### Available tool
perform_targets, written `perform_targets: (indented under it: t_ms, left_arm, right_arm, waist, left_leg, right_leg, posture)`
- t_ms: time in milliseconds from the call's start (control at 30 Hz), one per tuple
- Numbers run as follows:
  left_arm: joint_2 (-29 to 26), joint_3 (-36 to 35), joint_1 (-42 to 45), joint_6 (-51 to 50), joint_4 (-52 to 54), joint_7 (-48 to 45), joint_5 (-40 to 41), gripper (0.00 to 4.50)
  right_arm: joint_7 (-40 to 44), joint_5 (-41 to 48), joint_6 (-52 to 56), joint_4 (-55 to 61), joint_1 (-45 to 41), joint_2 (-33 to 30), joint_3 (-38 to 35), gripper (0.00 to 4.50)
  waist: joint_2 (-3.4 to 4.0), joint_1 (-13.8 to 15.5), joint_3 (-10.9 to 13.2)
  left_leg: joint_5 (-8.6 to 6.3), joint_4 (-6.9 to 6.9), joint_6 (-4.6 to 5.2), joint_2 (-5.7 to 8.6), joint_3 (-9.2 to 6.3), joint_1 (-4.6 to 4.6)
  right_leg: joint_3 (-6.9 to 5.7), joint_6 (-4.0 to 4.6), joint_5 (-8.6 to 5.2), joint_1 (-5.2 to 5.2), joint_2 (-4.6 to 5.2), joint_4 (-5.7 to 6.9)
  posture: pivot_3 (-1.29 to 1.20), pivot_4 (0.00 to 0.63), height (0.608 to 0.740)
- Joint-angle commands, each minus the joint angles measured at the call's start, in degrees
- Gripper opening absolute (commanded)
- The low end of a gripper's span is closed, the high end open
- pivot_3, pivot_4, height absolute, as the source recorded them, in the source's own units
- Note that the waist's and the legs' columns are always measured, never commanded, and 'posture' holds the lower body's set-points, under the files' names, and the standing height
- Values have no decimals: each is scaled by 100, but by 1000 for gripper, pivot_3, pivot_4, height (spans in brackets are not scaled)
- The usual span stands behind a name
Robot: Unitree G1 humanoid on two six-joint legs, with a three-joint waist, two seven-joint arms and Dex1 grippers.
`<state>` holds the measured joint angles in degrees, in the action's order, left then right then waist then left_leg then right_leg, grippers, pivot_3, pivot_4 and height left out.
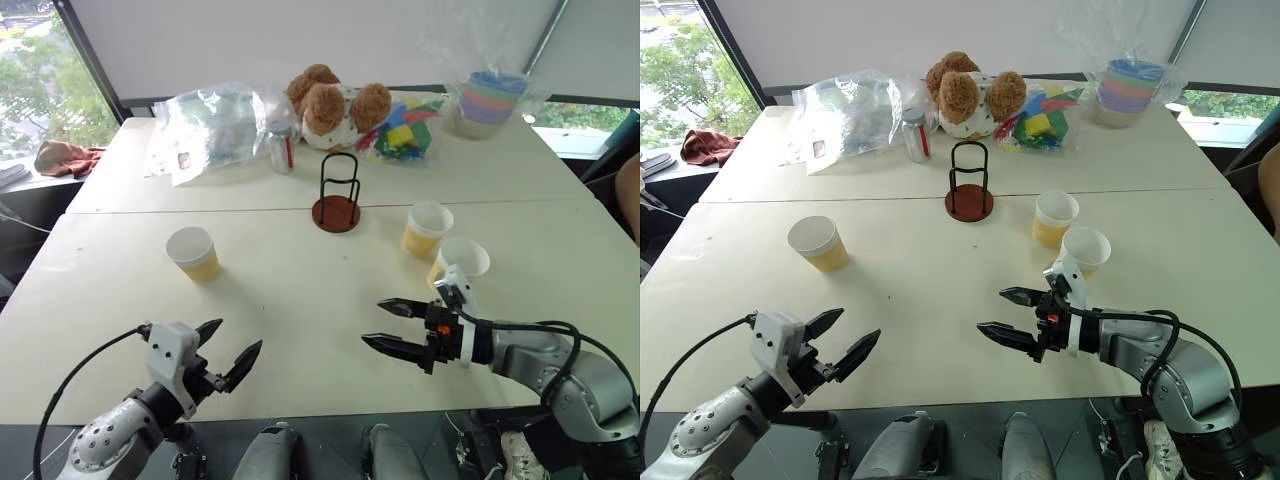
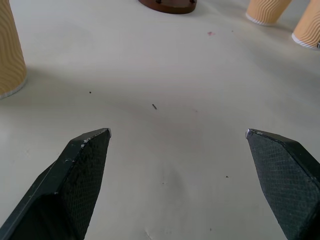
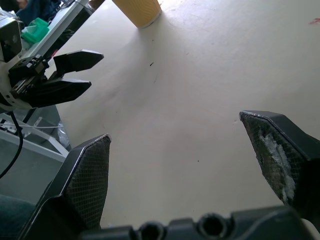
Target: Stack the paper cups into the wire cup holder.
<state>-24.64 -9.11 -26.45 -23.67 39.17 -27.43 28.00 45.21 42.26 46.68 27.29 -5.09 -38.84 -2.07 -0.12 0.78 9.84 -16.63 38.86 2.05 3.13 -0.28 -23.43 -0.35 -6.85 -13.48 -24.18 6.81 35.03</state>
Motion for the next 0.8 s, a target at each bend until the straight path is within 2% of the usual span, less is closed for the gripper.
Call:
perform_targets:
  t_ms: [33, 100, 233, 267, 333, 400, 500, 633, 733, 800]
  left_arm:
    - [-52, -56, 121, -160, 341, 38, 227, 4471]
    - [-236, -159, 324, -429, 478, -31, 524, 4471]
    - [-906, -721, 1082, -1314, 687, -48, 1802, 4471]
    - [-1154, -889, 1290, -1514, 673, -69, 2108, 4471]
    - [-2094, -1493, 1970, -2074, 460, -305, 3160, 4471]
    - [-2761, -1887, 2378, -2443, 223, -465, 3937, 4471]
    - [-3458, -2278, 2678, -2821, -95, -697, 4623, 4471]
    - [-3941, -2595, 2929, -3085, -520, -931, 5090, 4471]
    - [-4120, -2748, 3018, -3072, -901, -1224, 4808, 4471]
    - [-4114, -2772, 2984, -3032, -1033, -1310, 4603, 4471]
  right_arm:
    - [-26, 389, 185, 226, -339, 4, -190, 4500]
    - [-121, 702, 433, 232, -732, 36, -277, 4500]
    - [-297, 1321, 1003, 202, -1699, -68, -432, 4500]
    - [-405, 1566, 1181, 138, -1991, -67, -521, 4500]
    - [-623, 2142, 1454, -135, -2970, -45, -741, 4500]
    - [-765, 2286, 1499, -407, -3599, 17, -804, 4500]
    - [-786, 1666, 1150, -862, -4193, 71, -536, 4500]
    - [-335, 99, -25, -1903, -4737, 127, 403, 4500]
    - [245, -1325, -1451, -3499, -5300, 425, 1349, 4500]
    - [520, -1874, -2129, -4386, -5574, 690, 1641, 4500]
  waist:
    - [0, -1, 0]
    - [1, -1, 1]
    - [2, 2, 1]
    - [1, -1, 1]
    - [1, -11, 6]
    - [6, -22, 14]
    - [8, -48, 10]
    - [7, -79, 13]
    - [7, -162, 14]
    - [5, -202, 15]
  left_leg:
    - [0, 0, 0, 0, 0, 0]
    - [0, 0, 0, 0, 0, 0]
    - [2, 3, -2, 0, -3, 1]
    - [2, 3, -2, 0, -5, 1]
    - [2, 2, -2, 1, -4, 0]
    - [9, 5, -12, 1, -5, -12]
    - [9, -13, -13, 2, -5, -1]
    - [18, -23, -28, 10, 8, -3]
    - [36, -31, -56, 14, 17, -5]
    - [40, -40, -60, 14, 26, 1]
  right_leg:
    - [0, 0, 0, 0, 0, 0]
    - [0, 0, 0, 0, -1, 2]
    - [-1, 5, 3, -14, -2, 10]
    - [-2, 5, 4, -15, -2, 9]
    - [-2, 4, 4, -17, -3, 9]
    - [-2, 4, 5, -24, -7, 26]
    - [-4, 4, 7, -30, -9, 11]
    - [-5, 0, 10, -22, -9, 13]
    - [-7, -1, 10, -26, -16, 15]
    - [-4, -4, 12, -27, -25, 17]
  posture:
    - [0, 150, 740]
    - [0, 150, 740]
    - [0, 150, 740]
    - [0, 150, 740]
    - [0, 150, 740]
    - [0, 150, 740]
    - [0, 150, 740]
    - [0, 150, 740]
    - [0, 150, 740]
    - [0, 150, 740]
